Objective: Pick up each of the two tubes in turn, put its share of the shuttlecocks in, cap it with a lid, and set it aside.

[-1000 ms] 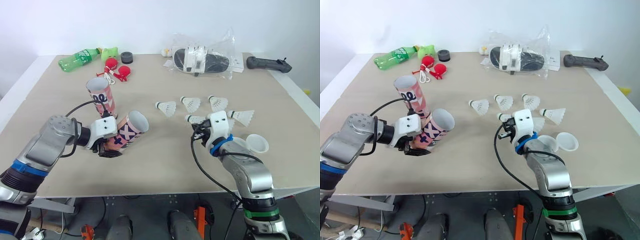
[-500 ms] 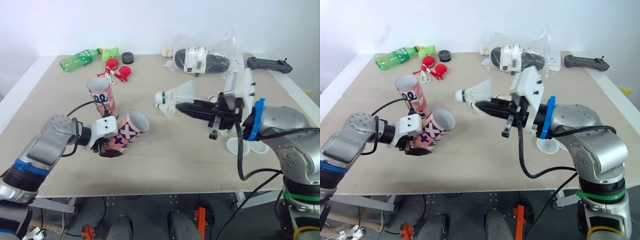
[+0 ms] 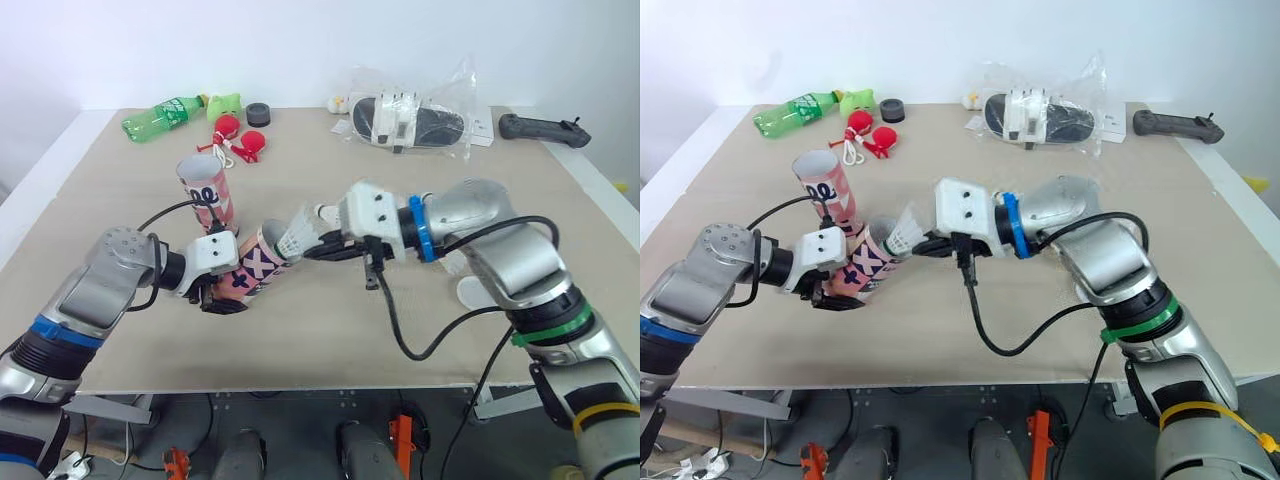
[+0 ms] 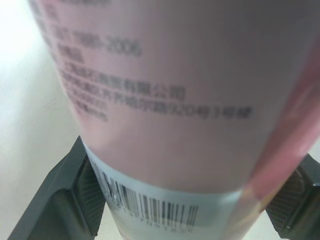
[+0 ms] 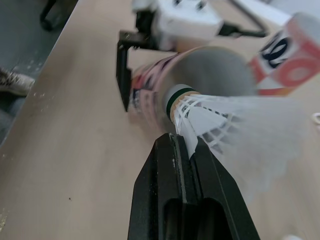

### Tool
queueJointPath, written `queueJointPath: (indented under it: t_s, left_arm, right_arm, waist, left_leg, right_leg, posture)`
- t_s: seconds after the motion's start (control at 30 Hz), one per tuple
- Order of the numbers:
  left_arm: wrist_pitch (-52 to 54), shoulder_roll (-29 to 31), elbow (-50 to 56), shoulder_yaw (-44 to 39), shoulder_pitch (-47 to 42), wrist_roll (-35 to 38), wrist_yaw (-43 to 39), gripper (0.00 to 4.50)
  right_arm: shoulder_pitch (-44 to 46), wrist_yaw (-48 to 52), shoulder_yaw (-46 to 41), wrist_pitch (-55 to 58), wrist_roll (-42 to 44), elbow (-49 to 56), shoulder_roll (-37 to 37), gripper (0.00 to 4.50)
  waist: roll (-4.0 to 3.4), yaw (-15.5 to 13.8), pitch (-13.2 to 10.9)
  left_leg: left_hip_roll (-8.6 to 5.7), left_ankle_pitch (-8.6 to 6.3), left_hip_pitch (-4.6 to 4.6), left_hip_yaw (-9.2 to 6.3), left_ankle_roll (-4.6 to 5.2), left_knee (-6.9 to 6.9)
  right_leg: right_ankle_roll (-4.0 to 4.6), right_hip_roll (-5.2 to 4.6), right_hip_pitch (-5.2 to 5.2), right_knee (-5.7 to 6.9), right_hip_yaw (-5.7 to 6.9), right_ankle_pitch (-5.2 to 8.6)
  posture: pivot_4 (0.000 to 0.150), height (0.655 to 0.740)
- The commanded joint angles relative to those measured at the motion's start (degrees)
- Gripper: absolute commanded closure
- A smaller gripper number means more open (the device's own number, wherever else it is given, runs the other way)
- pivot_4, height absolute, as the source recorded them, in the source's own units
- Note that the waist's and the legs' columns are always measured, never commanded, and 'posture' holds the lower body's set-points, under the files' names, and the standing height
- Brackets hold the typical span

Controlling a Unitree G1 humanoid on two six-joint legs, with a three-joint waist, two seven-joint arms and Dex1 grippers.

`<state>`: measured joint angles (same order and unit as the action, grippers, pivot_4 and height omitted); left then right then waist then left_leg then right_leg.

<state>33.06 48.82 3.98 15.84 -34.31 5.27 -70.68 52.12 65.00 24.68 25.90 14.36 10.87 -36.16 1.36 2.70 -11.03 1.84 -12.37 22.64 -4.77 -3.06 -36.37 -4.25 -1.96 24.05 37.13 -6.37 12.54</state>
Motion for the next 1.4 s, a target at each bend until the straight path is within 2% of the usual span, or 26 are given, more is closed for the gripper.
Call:
queueJointPath:
  t_s: [0.03, 0.07, 0.13, 0.17, 0.2, 0.33, 0.53, 0.63, 0.83, 1.0, 1.2, 1.33, 1.4]
  left_arm:
    - [1.0, -0.8, 0.2, 2.1, 1.2, -0.5, -0.1, 0.84]
    - [1.0, -0.8, 0.3, 2.1, 1.3, -0.5, -0.1, 0.84]
    - [1.1, -0.9, 0.3, 2.1, 1.3, -0.5, -0.1, 0.84]
    - [1.2, -1.0, 0.3, 2.0, 1.3, -0.5, -0.1, 0.84]
    - [1.1, -1.0, 0.3, 2.0, 1.3, -0.6, -0.1, 0.84]
    - [1.3, -1.1, 0.4, 2.1, 1.4, -0.5, -0.1, 0.84]
    - [1.8, -1.1, 0.7, 1.7, 2.0, -0.6, 0.4, 0.84]
    - [2.2, -1.2, 1.0, 1.4, 2.6, -0.4, 0.8, 0.84]
    - [2.7, -1.4, 1.8, 1.2, 3.2, -0.3, 1.1, 0.84]
    - [3.0, -1.4, 2.2, 1.1, 3.5, -0.2, 1.2, 0.84]
    - [3.4, -1.2, 2.8, 0.9, 3.7, -0.1, 1.1, 0.84]
    - [3.6, -1.3, 3.2, 0.9, 3.9, -0.1, 1.3, 0.84]
    - [3.7, -1.3, 3.3, 0.8, 4.0, -0.1, 1.4, 0.84]
  right_arm:
    - [0.7, -0.2, -1.2, -0.6, -0.8, 0.7, 1.6, 3.75]
    - [0.8, -0.4, -1.7, -0.2, -0.5, 0.9, 2.1, 3.46]
    - [0.9, -0.7, -3.2, 0.7, 0.5, 1.6, 3.0, 2.54]
    - [0.9, -0.6, -3.7, 1.2, 0.8, 1.9, 3.1, 2.38]
    - [0.8, -0.4, -4.0, 1.4, 0.8, 2.2, 3.0, 1.78]
    - [-0.2, -1.1, -7.3, 5.1, 4.0, 4.1, 2.8, 0.01]
    - [-5.3, -8.7, -16.6, 13.8, 9.6, 7.0, 3.7, 0.01]
    - [-9.9, -15.1, -18.4, 14.6, 7.0, 6.1, 4.2, 0.01]
    - [-14.1, -31.0, -18.8, 13.6, 0.5, -3.7, 12.4, 0.01]
    - [-13.1, -42.4, -18.8, 8.5, -4.8, -14.5, 21.7, 0.01]
    - [-9.1, -45.2, -16.5, 1.8, -9.4, -25.1, 26.3, 0.01]
    - [-4.4, -47.8, -16.8, -3.4, -11.9, -35.7, 28.6, 0.01]
    - [-2.6, -48.4, -17.5, -5.3, -12.1, -39.9, 29.5, 0.5]
  waist:
    - [0.0, 0.0, 0.0]
    - [0.0, 0.0, 0.0]
    - [0.0, 0.1, 0.0]
    - [-0.01, 0.0, 0.0]
    - [-0.01, 0.0, 0.0]
    - [-0.01, -0.1, 0.0]
    - [0.0, -0.1, 0.0]
    - [0.0, 0.0, 0.0]
    - [-0.02, 0.1, 0.1]
    - [-0.05, 0.1, 0.1]
    - [-0.06, 0.2, 0.1]
    - [-0.06, 0.4, 0.1]
    - [-0.06, 0.4, 0.1]
  left_leg:
    - [0.0, 0.0, -0.02, 0.0, 0.0, 0.0]
    - [0.0, 0.0, -0.03, -0.01, 0.0, -0.01]
    - [0.0, 0.0, -0.04, 0.0, 0.0, -0.01]
    - [0.0, 0.0, -0.05, -0.01, 0.0, -0.01]
    - [0.01, 0.0, -0.06, -0.02, 0.0, -0.01]
    - [-0.02, 0.0, -0.02, -0.03, 0.0, -0.01]
    - [-0.02, 0.0, -0.03, -0.05, 0.0, -0.01]
    - [-0.02, 0.0, -0.03, -0.06, 0.0, -0.01]
    - [-0.02, 0.0, -0.06, -0.05, 0.0, -0.01]
    - [-0.02, 0.01, -0.06, -0.04, 0.01, 0.0]
    - [-0.03, 0.01, -0.04, -0.05, 0.01, 0.01]
    - [-0.02, 0.01, -0.08, -0.05, 0.01, 0.01]
    - [-0.02, 0.01, -0.07, -0.05, 0.01, 0.01]
  right_leg:
    - [0.0, 0.0, -0.03, 0.0, 0.0, 0.0]
    - [0.02, 0.0, -0.04, 0.0, 0.0, 0.0]
    - [0.05, 0.0, -0.04, 0.0, 0.0, -0.01]
    - [0.06, 0.01, -0.03, 0.01, 0.0, -0.01]
    - [0.04, 0.02, -0.03, 0.03, 0.01, -0.02]
    - [0.01, -0.02, -0.04, 0.01, 0.01, -0.02]
    - [0.01, -0.01, -0.05, 0.02, 0.03, -0.01]
    - [0.02, -0.02, -0.07, 0.02, 0.03, 0.0]
    - [0.06, 0.0, -0.05, 0.02, 0.01, -0.02]
    - [0.01, 0.01, -0.05, 0.02, 0.01, -0.08]
    - [-0.02, 0.0, -0.05, 0.0, 0.0, -0.06]
    - [0.0, 0.01, -0.06, 0.01, 0.0, -0.08]
    - [0.0, 0.01, -0.06, 0.0, 0.0, -0.08]
  posture:
    - [0.15, 0.74]
    - [0.15, 0.74]
    - [0.15, 0.74]
    - [0.15, 0.74]
    - [0.15, 0.74]
    - [0.15, 0.74]
    - [0.15, 0.74]
    - [0.15, 0.74]
    - [0.15, 0.74]
    - [0.15, 0.74]
    - [0.15, 0.74]
    - [0.15, 0.74]
    - [0.15, 0.74]
